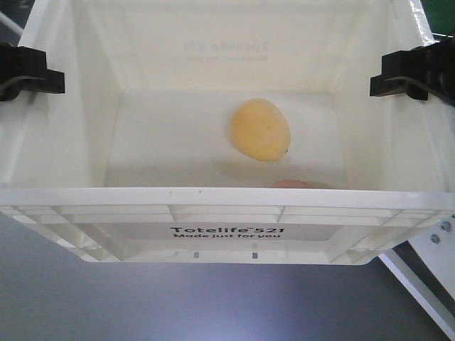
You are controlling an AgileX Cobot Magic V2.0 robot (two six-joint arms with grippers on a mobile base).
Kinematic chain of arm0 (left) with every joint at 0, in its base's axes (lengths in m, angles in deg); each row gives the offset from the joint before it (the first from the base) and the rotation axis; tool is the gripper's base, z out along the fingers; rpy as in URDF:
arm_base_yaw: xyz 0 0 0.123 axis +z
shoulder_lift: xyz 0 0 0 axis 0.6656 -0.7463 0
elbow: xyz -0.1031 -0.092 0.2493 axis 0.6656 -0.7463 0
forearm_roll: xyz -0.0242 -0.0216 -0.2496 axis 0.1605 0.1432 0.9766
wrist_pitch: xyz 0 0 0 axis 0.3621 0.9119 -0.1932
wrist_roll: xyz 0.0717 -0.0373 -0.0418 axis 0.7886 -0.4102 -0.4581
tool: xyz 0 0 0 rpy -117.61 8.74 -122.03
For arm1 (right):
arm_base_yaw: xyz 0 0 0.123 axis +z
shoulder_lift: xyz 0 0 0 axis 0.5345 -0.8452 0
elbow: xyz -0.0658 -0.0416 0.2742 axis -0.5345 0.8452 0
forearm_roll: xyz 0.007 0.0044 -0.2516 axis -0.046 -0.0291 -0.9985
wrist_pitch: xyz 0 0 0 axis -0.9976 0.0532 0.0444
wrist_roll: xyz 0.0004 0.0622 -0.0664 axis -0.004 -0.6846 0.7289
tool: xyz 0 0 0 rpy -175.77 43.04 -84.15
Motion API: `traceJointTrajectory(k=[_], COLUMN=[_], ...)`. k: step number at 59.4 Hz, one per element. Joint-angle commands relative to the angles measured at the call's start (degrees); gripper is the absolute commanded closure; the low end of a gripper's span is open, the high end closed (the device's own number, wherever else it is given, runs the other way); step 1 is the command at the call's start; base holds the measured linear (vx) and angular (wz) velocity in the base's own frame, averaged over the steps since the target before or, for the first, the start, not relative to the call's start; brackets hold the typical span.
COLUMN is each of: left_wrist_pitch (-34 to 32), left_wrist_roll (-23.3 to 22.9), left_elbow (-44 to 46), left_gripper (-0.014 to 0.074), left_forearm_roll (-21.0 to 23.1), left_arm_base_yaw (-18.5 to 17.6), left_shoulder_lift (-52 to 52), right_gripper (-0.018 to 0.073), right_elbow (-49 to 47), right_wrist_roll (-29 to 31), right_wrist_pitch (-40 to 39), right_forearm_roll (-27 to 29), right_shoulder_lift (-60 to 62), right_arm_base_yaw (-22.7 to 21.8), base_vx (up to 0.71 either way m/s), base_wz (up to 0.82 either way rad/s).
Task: Place moving items into box and shelve
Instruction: 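Hold the crate raised with both grippers while the base drives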
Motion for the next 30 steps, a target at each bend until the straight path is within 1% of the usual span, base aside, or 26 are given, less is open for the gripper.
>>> traceJointTrajectory(k=[1,30], left_wrist_pitch=[-7.4,-7.4], left_wrist_roll=[0.5,0.5], left_elbow=[2.8,2.8], left_gripper=[0.0603,0.0603], left_forearm_roll=[1.8,1.8], left_arm_base_yaw=[-0.3,-0.3], left_shoulder_lift=[1.8,1.8], right_gripper=[0.0565,0.0565], right_elbow=[-2.2,-2.2], right_wrist_roll=[1.1,1.1], right_wrist_pitch=[-7.5,-7.4], right_forearm_roll=[1.3,1.3], right_shoulder_lift=[1.8,1.8], right_arm_base_yaw=[-0.3,-0.3], base_vx=[-0.15,-0.13], base_wz=[0.71,0.77])
